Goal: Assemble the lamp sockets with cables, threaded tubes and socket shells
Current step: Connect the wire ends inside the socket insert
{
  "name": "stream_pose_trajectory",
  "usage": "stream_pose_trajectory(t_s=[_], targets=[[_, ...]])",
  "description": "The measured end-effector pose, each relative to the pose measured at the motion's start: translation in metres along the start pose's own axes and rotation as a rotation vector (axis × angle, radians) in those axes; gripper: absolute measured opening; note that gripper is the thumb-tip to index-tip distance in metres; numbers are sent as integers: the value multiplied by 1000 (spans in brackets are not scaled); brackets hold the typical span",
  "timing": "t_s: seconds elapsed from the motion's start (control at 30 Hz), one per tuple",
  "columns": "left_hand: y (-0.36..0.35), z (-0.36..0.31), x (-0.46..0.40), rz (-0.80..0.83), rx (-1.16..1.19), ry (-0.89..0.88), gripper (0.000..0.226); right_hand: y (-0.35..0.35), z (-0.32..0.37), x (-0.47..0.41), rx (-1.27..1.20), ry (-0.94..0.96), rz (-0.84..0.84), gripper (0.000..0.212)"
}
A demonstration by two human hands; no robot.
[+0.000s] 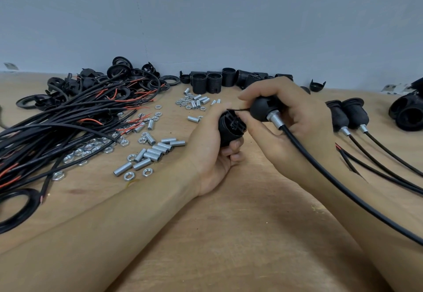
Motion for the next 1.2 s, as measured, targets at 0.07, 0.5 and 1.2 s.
stream_pose_trajectory(t_s=[0.07, 0.5, 1.2], targets=[[1, 0, -1, -8, 12, 10, 27, -1, -3, 0, -28, -43, -7, 25], [4, 1, -3, 33, 13, 71, 25, -4, -8, 3, -56, -138, 10, 22], [1, -2, -1, 147, -22, 42, 23, -11, -16, 2, -434, -489, 180, 18]])
Point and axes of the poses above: each hand's wrist, its own x-axis away from the middle knuckle, its own y-axis out of the back of the hand, z = x × y, the point moved 6 cm from there along -x, towards the middle knuckle, and after that the axes turned 13 degrees about -z, right-handed, at the moved point
